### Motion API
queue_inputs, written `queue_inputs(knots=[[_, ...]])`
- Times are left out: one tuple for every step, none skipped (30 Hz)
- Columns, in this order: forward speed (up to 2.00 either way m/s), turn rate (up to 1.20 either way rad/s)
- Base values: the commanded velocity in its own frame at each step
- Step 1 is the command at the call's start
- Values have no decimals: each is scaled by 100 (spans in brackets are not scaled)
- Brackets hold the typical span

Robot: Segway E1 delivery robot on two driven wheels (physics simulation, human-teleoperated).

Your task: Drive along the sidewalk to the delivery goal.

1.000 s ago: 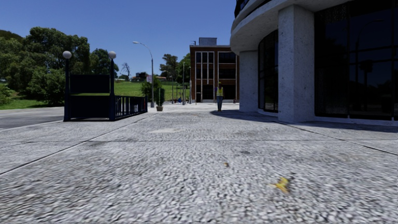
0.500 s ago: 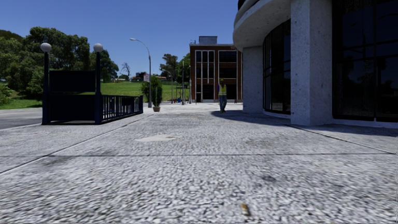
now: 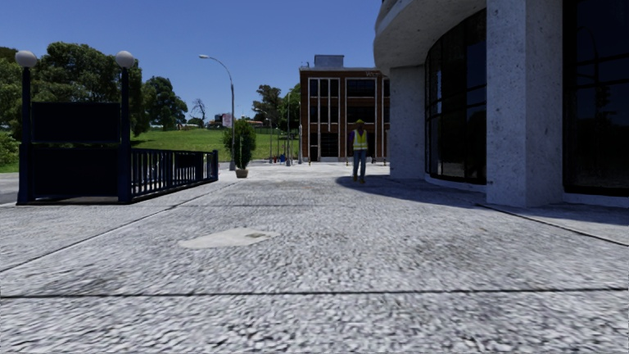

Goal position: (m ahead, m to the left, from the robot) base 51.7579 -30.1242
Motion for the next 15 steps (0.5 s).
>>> queue_inputs(knots=[[200,0],[200,0],[200,0],[200,0],[200,0],[200,0],[200,0],[200,0],[200,0],[200,0],[200,0],[200,0],[200,0],[200,0],[200,0]])
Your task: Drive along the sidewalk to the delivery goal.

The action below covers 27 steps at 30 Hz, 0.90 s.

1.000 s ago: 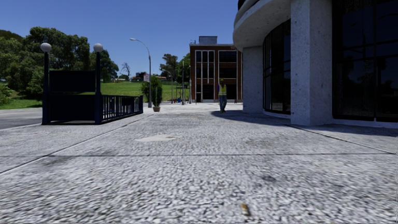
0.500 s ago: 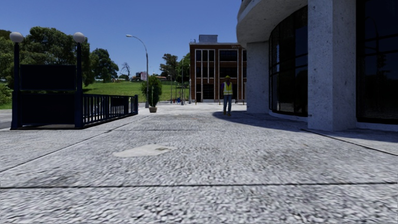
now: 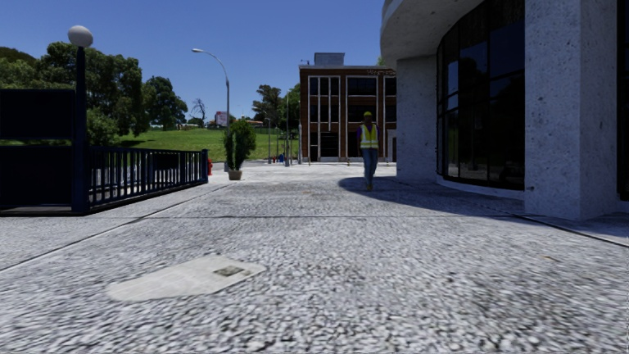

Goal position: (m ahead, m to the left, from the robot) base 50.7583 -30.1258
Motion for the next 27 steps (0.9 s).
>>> queue_inputs(knots=[[200,0],[200,0],[200,0],[200,0],[200,0],[200,0],[200,0],[200,0],[200,0],[200,0],[200,0],[200,0],[200,0],[200,0],[200,0],[200,0],[200,0],[200,0],[200,0],[200,0],[200,0],[200,0],[200,0],[200,0],[200,0],[200,0],[200,0]])
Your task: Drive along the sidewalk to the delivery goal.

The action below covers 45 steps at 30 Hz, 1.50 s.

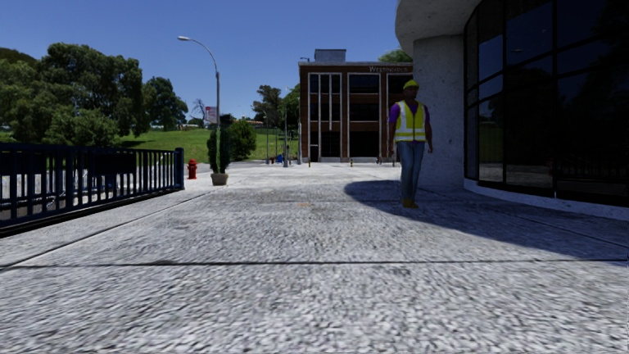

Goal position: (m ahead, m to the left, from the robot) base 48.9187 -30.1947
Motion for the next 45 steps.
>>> queue_inputs(knots=[[200,0],[200,0],[200,0],[200,0],[200,0],[200,0],[200,0],[200,0],[200,0],[200,0],[200,0],[200,0],[200,0],[200,0],[200,0],[200,0],[200,0],[200,0],[200,0],[200,0],[200,0],[200,0],[200,0],[200,0],[200,0],[200,0],[200,0],[200,0],[200,0],[200,0],[200,0],[200,0],[200,0],[200,0],[200,0],[200,0],[200,0],[200,0],[200,0],[200,0],[200,0],[200,0],[200,0],[200,0],[200,0]])
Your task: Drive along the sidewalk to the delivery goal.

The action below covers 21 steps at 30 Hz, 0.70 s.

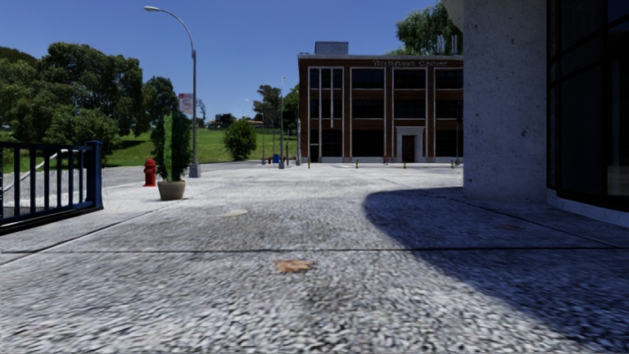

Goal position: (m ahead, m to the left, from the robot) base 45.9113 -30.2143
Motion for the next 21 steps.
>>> queue_inputs(knots=[[200,0],[200,0],[200,0],[200,0],[200,0],[200,0],[200,0],[200,0],[200,0],[200,0],[200,0],[200,0],[200,0],[200,0],[200,0],[200,0],[200,0],[200,0],[200,0],[200,0],[200,0]])
